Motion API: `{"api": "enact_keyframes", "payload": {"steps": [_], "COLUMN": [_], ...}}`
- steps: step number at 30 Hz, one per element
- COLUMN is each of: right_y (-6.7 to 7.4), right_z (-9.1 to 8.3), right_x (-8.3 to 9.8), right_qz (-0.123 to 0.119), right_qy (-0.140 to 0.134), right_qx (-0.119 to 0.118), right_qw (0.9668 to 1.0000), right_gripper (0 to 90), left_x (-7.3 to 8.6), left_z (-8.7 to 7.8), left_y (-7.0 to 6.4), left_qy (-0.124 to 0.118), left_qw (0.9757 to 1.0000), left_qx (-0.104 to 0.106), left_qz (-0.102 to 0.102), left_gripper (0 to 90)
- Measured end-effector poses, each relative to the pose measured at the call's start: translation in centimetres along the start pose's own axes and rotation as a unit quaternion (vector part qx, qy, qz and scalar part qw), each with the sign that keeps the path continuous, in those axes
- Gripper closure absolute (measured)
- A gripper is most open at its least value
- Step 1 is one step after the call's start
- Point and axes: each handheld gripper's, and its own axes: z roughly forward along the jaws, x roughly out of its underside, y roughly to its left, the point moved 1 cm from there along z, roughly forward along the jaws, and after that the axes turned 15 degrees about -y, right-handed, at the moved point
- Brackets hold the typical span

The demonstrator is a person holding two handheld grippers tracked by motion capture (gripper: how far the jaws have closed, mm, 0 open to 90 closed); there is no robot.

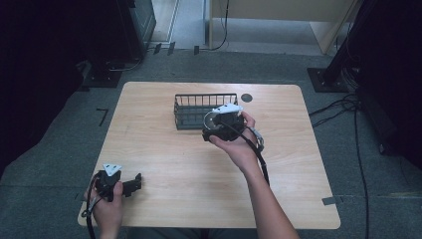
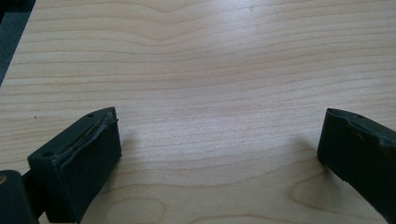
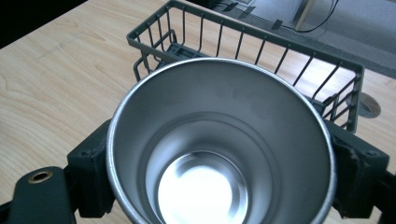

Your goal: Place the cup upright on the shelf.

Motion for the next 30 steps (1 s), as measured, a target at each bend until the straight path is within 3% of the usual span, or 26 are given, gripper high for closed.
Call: {"api": "enact_keyframes", "payload": {"steps": [30], "right_y": [-2.5], "right_z": [3.9], "right_x": [-4.6], "right_qz": [0.003], "right_qy": [-0.007], "right_qx": [0.027], "right_qw": [0.9996], "right_gripper": [13.9], "left_x": [0.0], "left_z": [0.0], "left_y": [0.0], "left_qy": [0.0], "left_qw": [1.0], "left_qx": [0.0], "left_qz": [-0.001], "left_gripper": [0.0]}}
